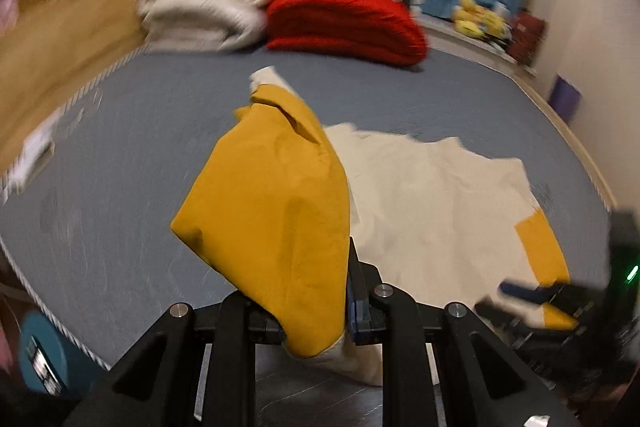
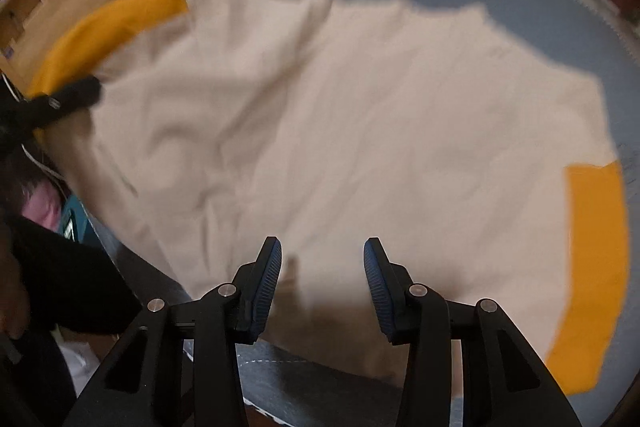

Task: Fold large clothes
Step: 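Lift the yellow panel with the left tool and fold it over the body, then lay the yellow panel onto the jacket and open the left tool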

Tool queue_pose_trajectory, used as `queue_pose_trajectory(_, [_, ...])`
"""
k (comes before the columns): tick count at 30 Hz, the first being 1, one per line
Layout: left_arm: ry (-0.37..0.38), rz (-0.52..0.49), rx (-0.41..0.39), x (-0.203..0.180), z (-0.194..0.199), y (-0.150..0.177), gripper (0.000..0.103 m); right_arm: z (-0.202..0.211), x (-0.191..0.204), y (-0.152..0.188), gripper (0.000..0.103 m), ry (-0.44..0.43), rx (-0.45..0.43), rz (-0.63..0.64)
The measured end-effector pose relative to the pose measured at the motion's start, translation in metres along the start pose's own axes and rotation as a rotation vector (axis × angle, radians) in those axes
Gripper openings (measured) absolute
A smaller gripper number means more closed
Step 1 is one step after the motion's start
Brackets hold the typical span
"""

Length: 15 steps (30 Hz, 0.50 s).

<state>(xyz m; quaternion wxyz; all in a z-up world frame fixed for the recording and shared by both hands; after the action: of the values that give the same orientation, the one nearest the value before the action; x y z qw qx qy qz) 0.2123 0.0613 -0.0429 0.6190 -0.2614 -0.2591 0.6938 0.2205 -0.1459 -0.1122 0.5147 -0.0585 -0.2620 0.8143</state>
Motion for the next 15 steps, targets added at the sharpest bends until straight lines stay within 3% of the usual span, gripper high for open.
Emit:
queue_pose_trajectory(5, [0.05, -0.161, -0.05, -0.094, 0.018, -0.014, 0.018, 0.065, -0.069, -0.002, 0.05, 0.062, -0.146, -0.135])
queue_pose_trajectory(9, [0.096, -0.258, -0.049, -0.167, 0.02, -0.01, 0.017, 0.114, -0.142, 0.027, 0.052, 0.125, -0.215, -0.282])
queue_pose_trajectory(15, [0.174, -0.413, -0.013, -0.275, 0.011, 0.012, 0.016, 0.162, -0.198, 0.067, 0.052, 0.201, -0.273, -0.382])
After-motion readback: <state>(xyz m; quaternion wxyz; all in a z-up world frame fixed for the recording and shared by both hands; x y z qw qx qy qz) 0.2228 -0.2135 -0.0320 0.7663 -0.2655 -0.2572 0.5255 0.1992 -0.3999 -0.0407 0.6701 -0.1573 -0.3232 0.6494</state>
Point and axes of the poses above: each gripper's, at about its wrist camera, not at the fingertips, and z roughly against the way its jaws point, x to its left, y to its underside, the point moved 6 cm from there along -z, roughly the way its jaws point, and after that the axes turned 2 degrees about -y, right-handed, at the moved point
